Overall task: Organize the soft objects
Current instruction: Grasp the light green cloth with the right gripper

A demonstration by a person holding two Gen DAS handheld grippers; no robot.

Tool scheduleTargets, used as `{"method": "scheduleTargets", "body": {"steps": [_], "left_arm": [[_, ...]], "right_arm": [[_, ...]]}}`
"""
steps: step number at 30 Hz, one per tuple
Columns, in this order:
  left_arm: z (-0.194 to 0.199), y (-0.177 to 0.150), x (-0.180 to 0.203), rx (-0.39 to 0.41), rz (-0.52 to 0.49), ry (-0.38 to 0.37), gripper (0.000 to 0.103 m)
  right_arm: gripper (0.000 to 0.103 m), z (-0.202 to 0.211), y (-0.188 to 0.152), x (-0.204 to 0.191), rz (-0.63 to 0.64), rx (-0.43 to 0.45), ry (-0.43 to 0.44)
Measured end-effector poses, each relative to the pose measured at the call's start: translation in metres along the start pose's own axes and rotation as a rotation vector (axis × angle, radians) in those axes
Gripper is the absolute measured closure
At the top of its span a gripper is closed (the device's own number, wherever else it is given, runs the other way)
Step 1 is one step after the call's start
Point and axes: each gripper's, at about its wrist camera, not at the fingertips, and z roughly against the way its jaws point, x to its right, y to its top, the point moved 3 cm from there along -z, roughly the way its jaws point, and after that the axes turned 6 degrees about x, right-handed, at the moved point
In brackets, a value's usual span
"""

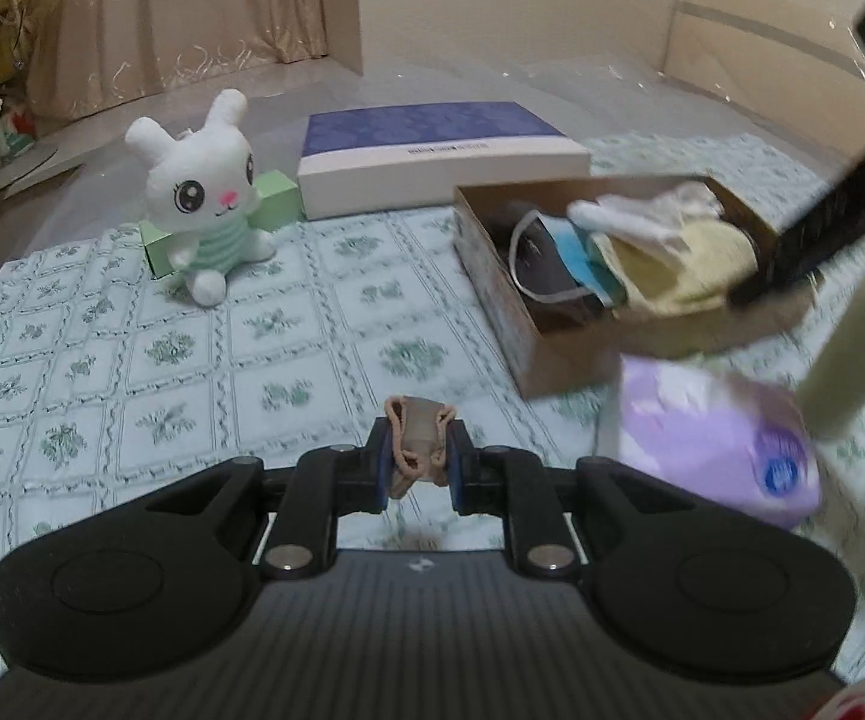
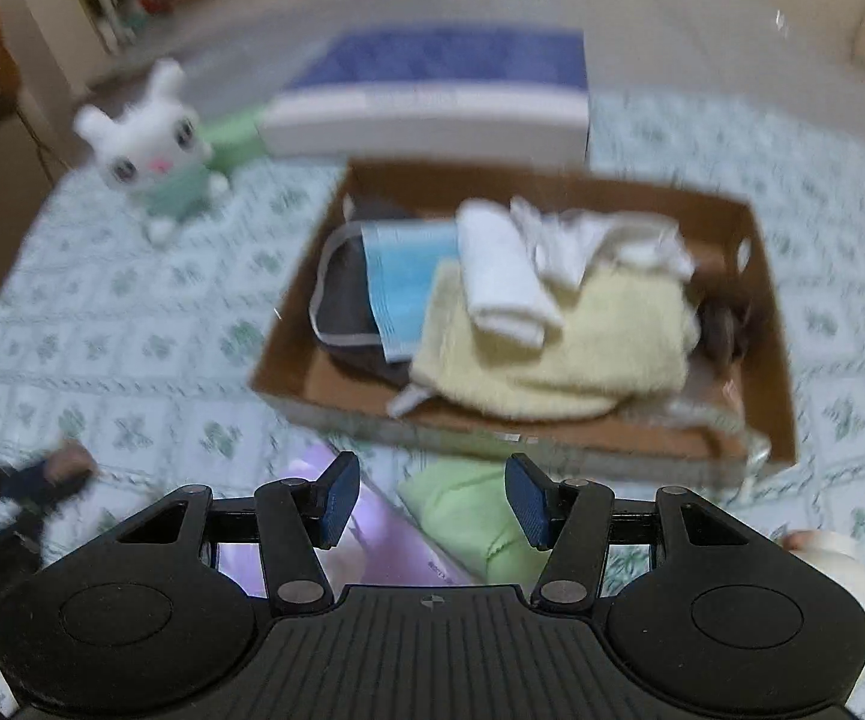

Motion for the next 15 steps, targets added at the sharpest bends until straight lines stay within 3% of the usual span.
{"method": "scheduleTargets", "body": {"steps": [4,15], "left_arm": [[-0.013,0.012,-0.011,-0.004,0.043,0.003,0.086],[-0.047,0.014,-0.022,-0.042,0.112,-0.002,0.086]], "right_arm": [[0.048,-0.037,-0.002,0.014,-0.096,-0.135,-0.036],[0.048,-0.087,-0.016,0.044,-0.332,-0.297,-0.134]]}}
